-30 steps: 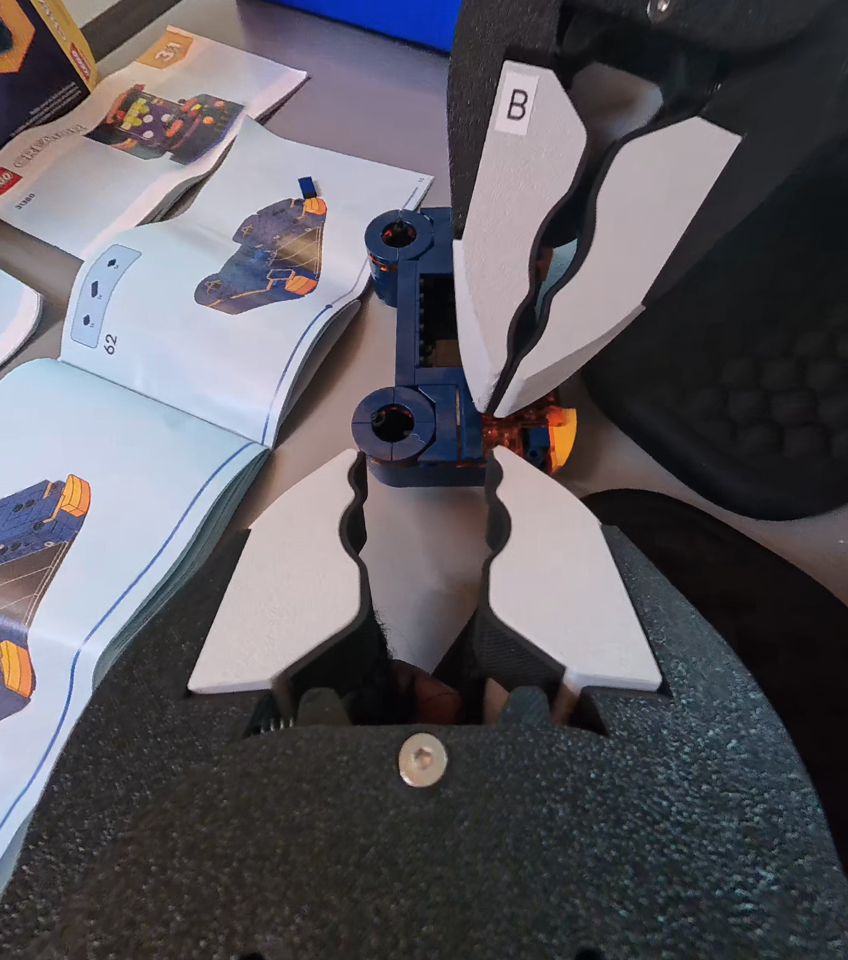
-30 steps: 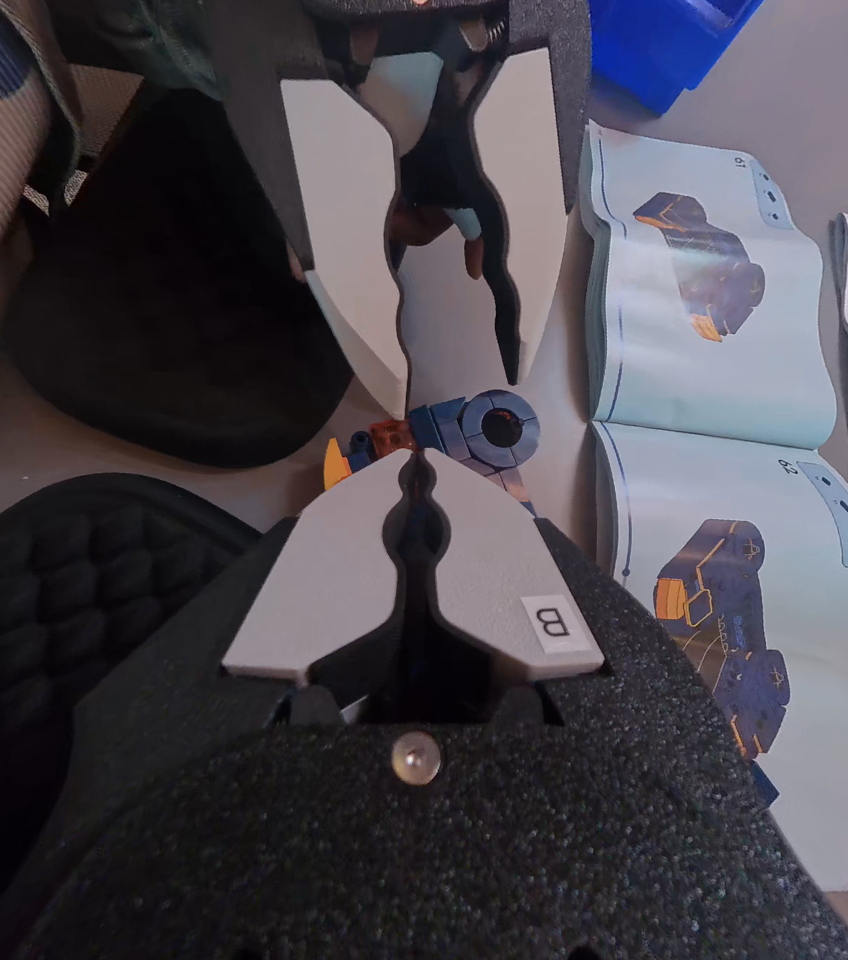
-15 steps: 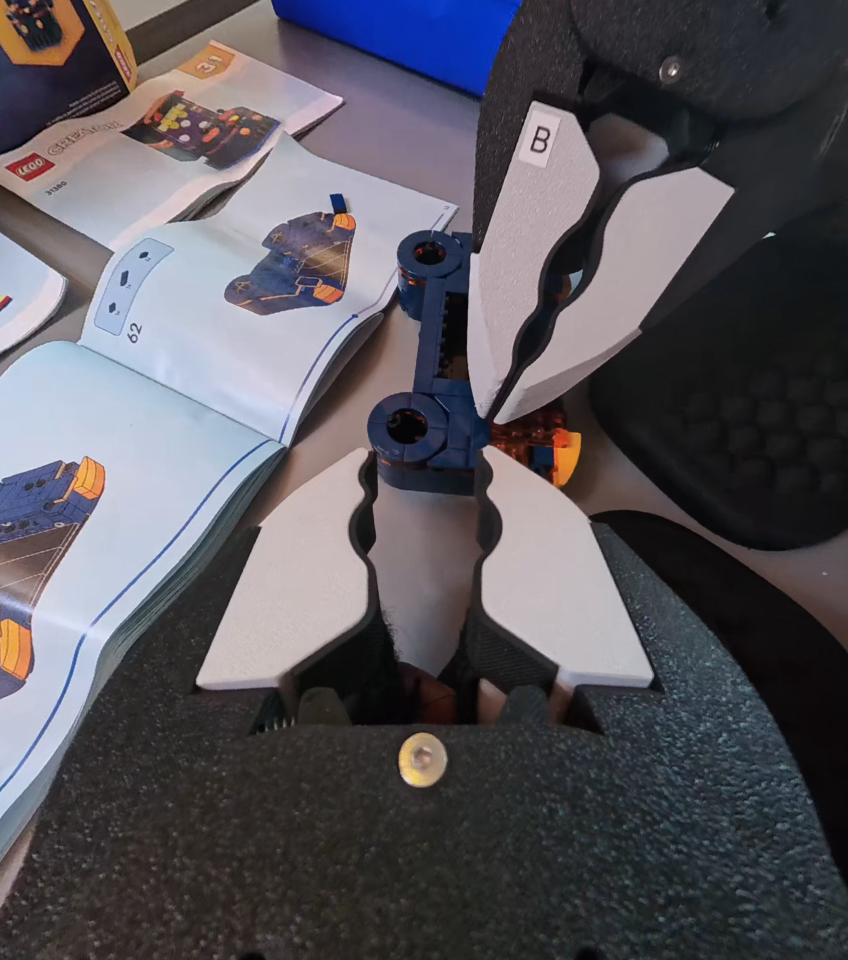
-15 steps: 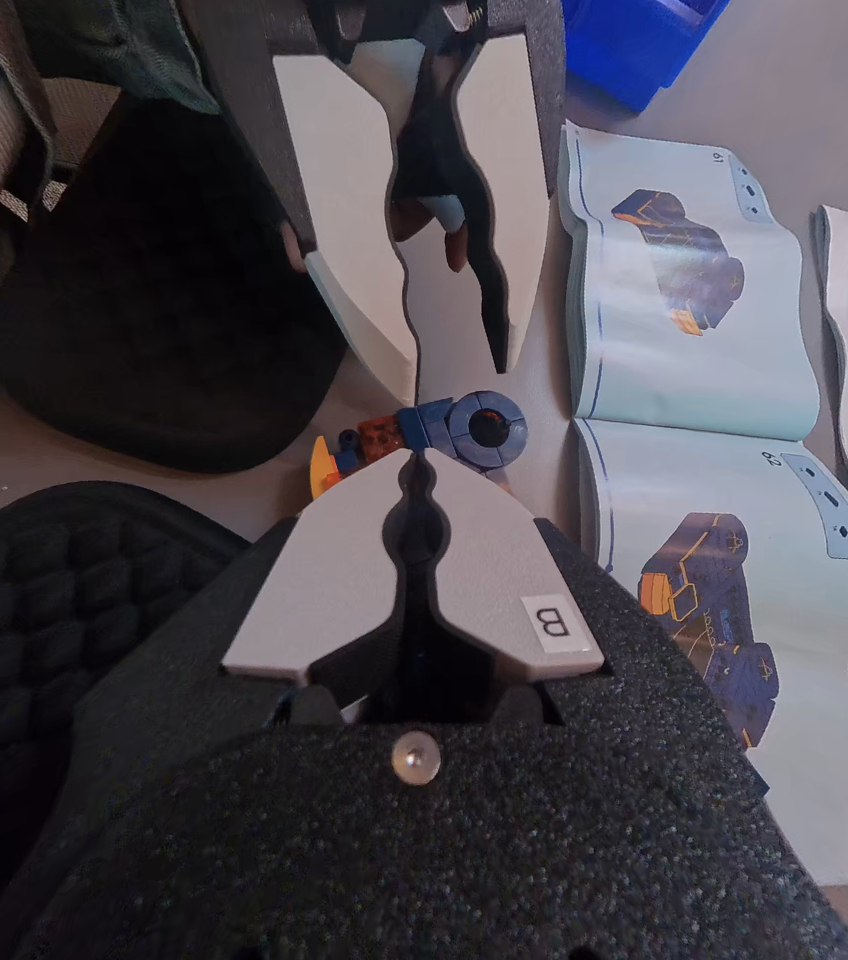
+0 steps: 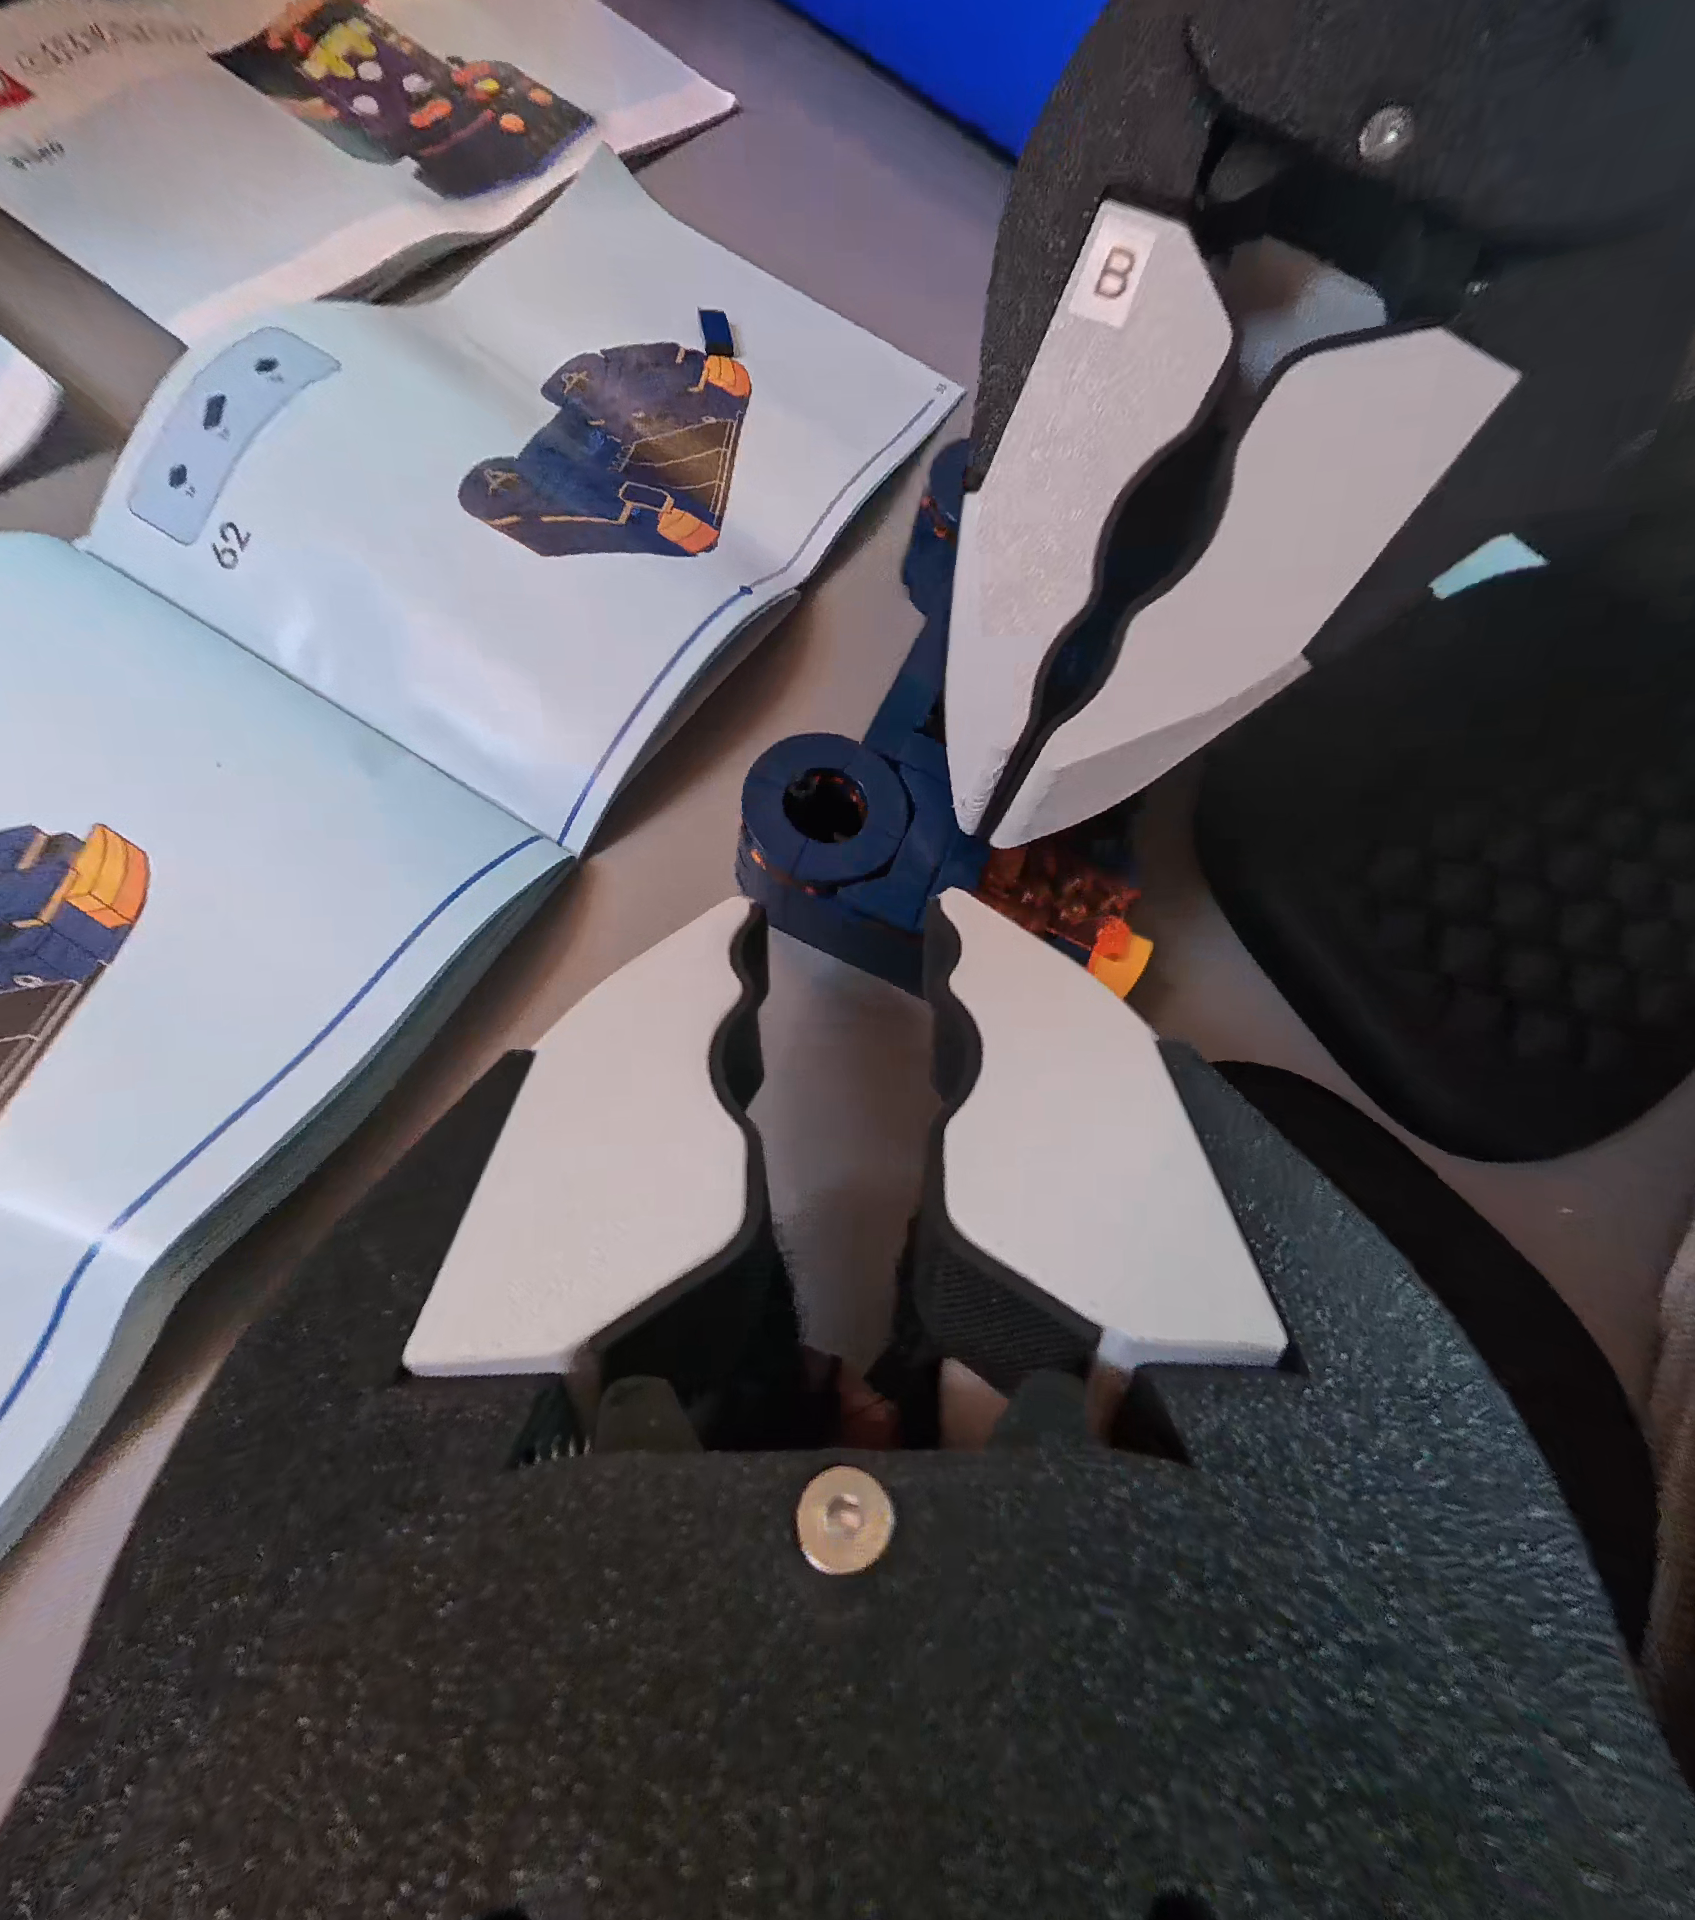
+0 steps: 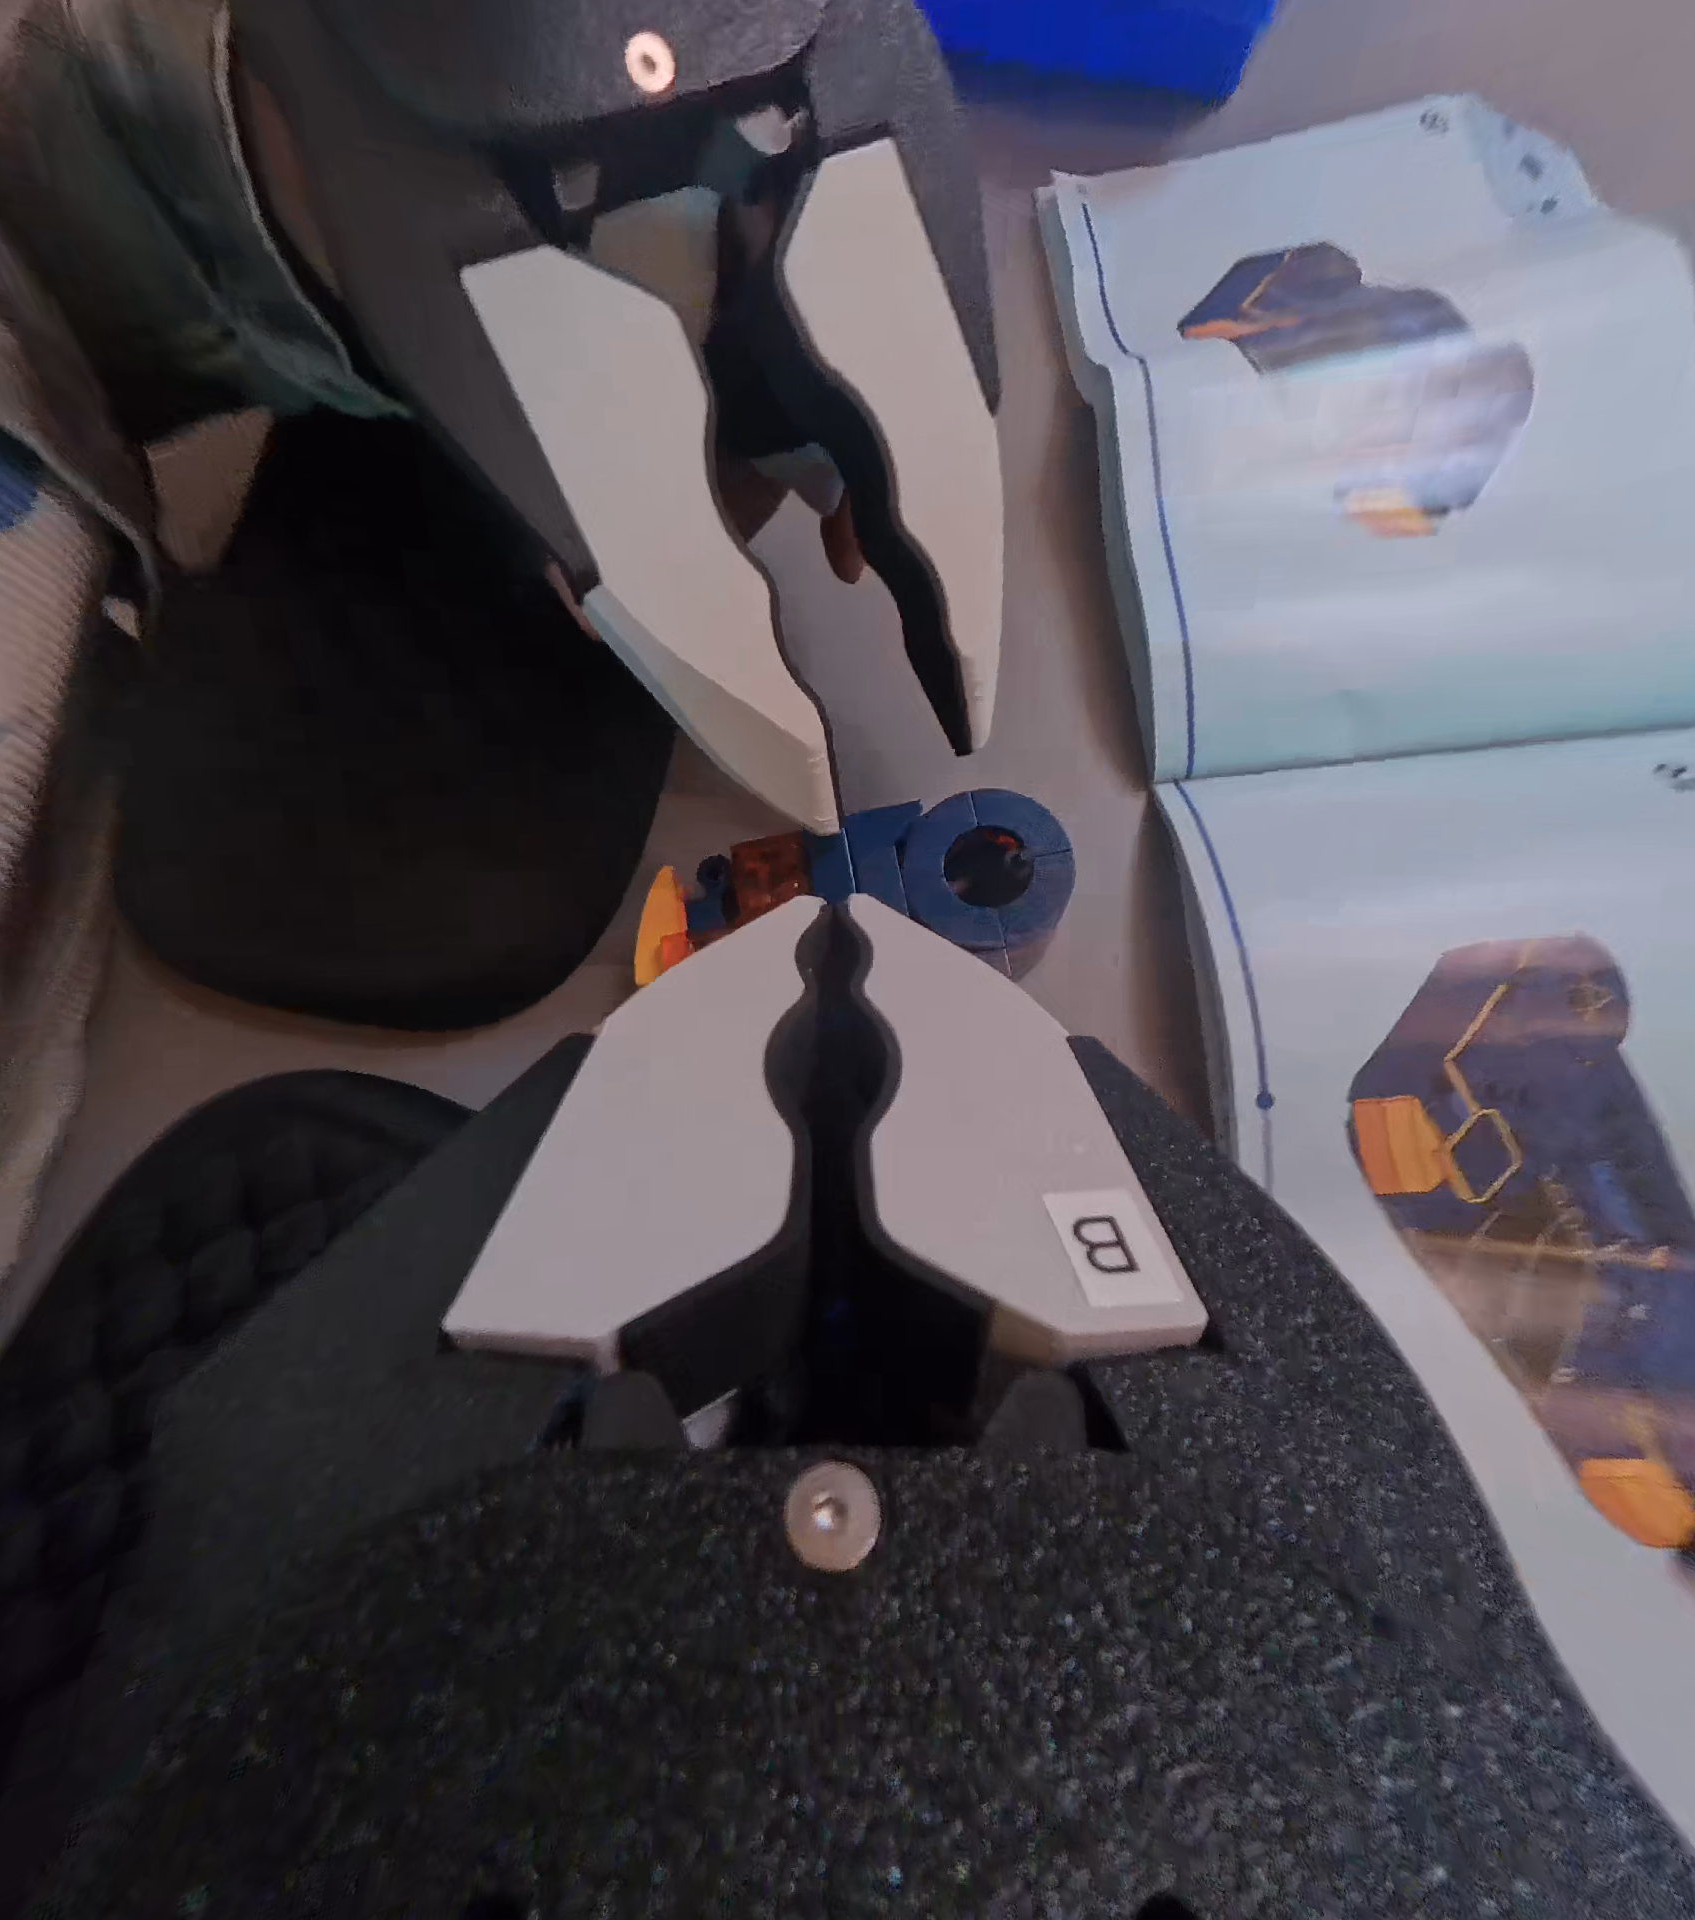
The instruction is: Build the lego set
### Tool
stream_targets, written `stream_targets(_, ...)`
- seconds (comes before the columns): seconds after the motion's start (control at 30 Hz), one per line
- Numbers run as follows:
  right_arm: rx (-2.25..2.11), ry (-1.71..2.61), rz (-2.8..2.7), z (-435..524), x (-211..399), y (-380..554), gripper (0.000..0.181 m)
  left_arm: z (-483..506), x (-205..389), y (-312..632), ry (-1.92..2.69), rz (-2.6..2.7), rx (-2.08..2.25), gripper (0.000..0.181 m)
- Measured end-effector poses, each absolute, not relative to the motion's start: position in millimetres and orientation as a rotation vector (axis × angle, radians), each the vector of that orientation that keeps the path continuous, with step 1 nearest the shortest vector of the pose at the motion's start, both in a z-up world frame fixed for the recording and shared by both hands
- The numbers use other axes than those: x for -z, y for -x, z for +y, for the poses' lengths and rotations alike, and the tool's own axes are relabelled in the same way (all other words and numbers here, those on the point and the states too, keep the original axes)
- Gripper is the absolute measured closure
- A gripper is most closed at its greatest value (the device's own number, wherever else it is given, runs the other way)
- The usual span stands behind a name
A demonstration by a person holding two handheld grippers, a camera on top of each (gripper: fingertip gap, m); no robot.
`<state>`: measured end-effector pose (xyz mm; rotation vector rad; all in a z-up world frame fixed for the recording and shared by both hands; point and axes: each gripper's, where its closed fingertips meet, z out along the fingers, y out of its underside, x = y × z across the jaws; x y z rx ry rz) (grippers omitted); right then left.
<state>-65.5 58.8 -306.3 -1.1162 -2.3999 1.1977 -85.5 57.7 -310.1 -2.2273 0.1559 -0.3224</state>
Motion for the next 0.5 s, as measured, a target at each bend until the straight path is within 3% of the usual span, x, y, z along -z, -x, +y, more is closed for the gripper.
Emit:
stream_targets(0.3,-1.510,1.528,-2.358,61.1,307.4,70.3,0.181,61.2,313.4,85.8,2.254,0.055,0.490,0.156)
stream_targets(0.5,-1.505,1.575,-2.398,60.5,307.9,70.4,0.181,66.3,313.2,81.6,2.255,0.078,0.504,0.163)
